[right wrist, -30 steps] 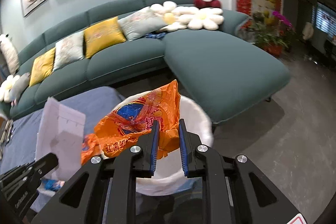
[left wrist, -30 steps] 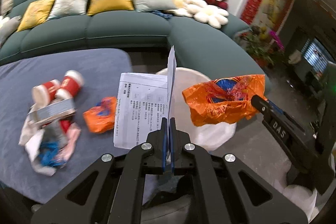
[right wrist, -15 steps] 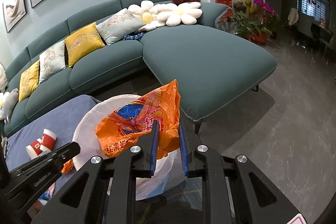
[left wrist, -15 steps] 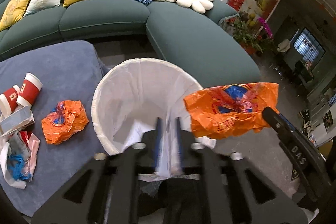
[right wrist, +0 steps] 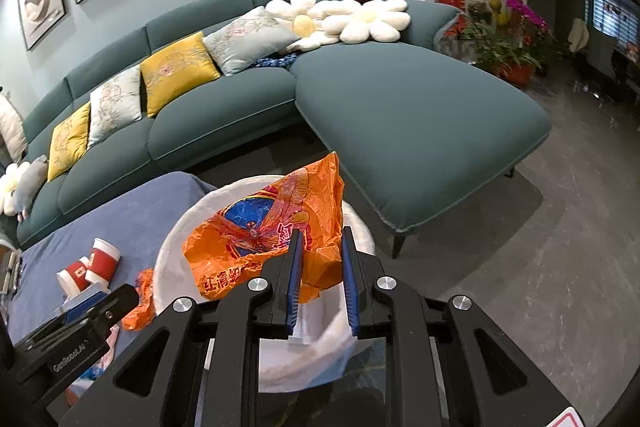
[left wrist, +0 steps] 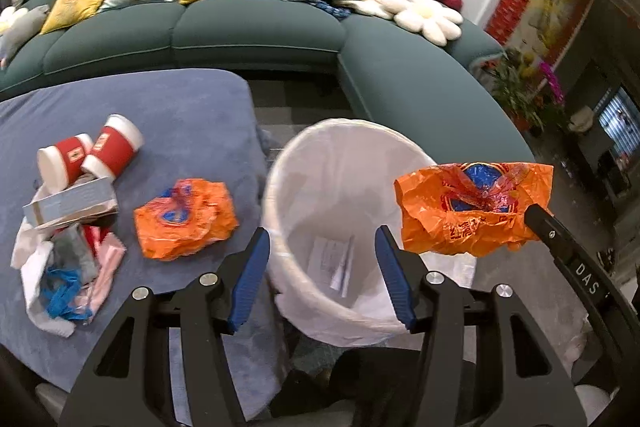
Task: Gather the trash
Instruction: 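Carry both over the wastebasket and open both tools to drop receipt and bag, then grasp the white towel with the left tool while the right tool grasps the second orange bag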
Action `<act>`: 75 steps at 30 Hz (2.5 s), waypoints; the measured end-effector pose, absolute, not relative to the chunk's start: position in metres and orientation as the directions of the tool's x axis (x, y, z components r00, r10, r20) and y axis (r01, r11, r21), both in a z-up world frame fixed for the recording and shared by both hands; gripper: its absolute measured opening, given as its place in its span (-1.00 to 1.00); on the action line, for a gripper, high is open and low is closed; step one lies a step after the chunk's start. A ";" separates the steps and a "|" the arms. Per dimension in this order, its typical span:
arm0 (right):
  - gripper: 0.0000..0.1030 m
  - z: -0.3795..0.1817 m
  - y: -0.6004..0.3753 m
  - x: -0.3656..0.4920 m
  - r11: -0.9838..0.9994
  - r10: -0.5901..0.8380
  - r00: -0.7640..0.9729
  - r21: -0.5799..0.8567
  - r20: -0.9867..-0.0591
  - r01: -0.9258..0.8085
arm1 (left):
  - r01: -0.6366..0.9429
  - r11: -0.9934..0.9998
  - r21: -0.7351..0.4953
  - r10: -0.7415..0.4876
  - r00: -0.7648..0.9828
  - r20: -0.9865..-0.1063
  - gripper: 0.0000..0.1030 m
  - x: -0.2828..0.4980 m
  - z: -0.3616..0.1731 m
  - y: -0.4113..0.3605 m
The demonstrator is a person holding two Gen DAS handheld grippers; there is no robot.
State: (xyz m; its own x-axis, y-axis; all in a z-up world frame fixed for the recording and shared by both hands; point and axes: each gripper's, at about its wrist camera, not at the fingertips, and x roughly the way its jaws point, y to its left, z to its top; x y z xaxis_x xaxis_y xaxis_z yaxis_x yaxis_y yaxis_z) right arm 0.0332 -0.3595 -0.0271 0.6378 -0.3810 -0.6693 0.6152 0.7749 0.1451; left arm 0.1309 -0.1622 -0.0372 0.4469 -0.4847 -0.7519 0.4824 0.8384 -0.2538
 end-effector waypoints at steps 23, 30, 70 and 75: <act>-0.20 -0.011 -0.295 0.070 0.851 -0.331 0.682 0.106 -0.652 0.514 | 0.280 0.936 -0.213 -0.338 0.552 -0.762 0.40 0.142 -0.043 -0.060; -0.16 -0.009 -0.256 0.069 0.877 -0.280 0.694 0.116 -0.664 0.465 | 0.229 0.957 -0.178 -0.283 0.591 -0.755 0.51 0.138 -0.042 -0.020; 0.05 -0.089 -0.125 0.109 0.951 -0.106 0.586 0.090 -0.804 0.297 | -0.019 0.983 -0.184 -0.152 0.486 -0.861 0.51 0.168 -0.123 0.122; 0.05 -0.104 -0.129 0.126 0.948 -0.093 0.559 0.099 -0.824 0.303 | 0.003 0.985 -0.171 -0.153 0.464 -0.873 0.40 0.180 -0.134 0.115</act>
State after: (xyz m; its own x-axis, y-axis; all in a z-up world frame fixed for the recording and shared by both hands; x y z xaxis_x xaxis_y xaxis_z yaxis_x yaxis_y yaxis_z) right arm 0.1263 -0.1287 -0.1045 0.5594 -0.0930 -0.8237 0.3027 0.9480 0.0985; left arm 0.1803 0.1153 -0.1341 0.4637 -0.1532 -0.8726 0.0033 0.9852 -0.1713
